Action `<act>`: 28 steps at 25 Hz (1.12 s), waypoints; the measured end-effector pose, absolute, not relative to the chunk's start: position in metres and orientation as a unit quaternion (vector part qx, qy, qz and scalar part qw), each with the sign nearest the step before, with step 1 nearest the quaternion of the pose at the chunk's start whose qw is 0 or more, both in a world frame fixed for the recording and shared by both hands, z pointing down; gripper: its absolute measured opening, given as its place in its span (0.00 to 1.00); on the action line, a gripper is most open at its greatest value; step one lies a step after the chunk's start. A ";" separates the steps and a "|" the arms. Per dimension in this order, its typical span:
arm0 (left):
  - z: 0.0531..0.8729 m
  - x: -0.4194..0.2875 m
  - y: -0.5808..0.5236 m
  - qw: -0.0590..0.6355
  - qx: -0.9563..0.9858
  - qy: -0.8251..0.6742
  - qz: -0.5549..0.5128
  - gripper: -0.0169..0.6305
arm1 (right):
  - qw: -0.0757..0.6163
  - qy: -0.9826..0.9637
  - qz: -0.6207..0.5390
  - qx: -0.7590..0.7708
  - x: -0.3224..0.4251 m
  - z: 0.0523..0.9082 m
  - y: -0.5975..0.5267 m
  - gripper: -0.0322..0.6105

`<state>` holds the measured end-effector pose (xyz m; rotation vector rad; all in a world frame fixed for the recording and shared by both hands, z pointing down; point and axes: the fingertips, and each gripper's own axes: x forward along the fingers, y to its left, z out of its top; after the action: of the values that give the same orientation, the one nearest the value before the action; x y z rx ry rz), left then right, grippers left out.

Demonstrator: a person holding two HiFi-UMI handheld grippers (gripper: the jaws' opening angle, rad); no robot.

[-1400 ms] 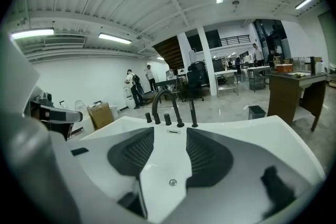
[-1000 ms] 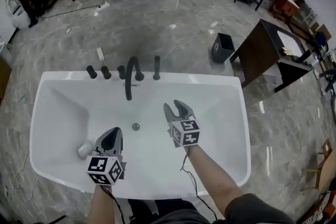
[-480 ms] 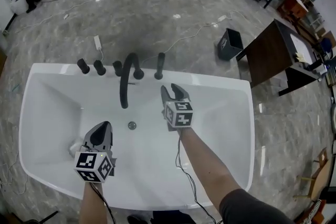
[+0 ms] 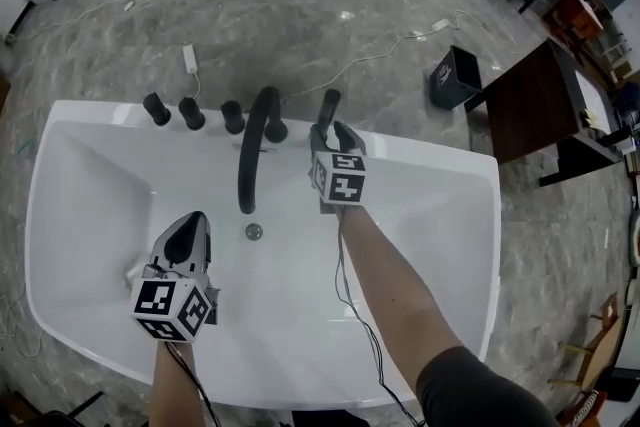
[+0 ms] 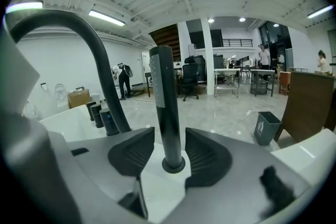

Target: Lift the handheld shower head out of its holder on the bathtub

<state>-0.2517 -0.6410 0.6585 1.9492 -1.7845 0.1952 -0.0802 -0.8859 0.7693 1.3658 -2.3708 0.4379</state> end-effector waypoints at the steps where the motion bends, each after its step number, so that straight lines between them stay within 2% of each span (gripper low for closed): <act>1: 0.661 -0.253 -0.642 0.244 0.713 -0.653 0.071 0.05 | 0.186 -0.841 0.153 0.484 -0.083 0.772 -0.891 0.33; 7: 0.672 -0.259 -0.642 0.249 0.712 -0.653 0.072 0.05 | 0.210 -0.843 0.144 0.474 -0.095 0.786 -0.905 0.33; 12: 0.672 -0.259 -0.641 0.251 0.712 -0.652 0.074 0.05 | 0.236 -0.843 0.130 0.465 -0.092 0.786 -0.905 0.27; 19: 0.660 -0.255 -0.634 0.250 0.716 -0.648 0.074 0.05 | 0.221 -0.850 0.125 0.461 -0.083 0.760 -0.891 0.27; 28: 0.629 -0.244 -0.603 0.241 0.726 -0.639 0.078 0.05 | 0.203 -0.866 0.091 0.448 -0.078 0.687 -0.856 0.27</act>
<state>-0.2439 -0.6027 0.6290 1.9859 -1.7495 0.2130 -0.0783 -0.8557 0.6869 1.2493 -2.4167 0.2527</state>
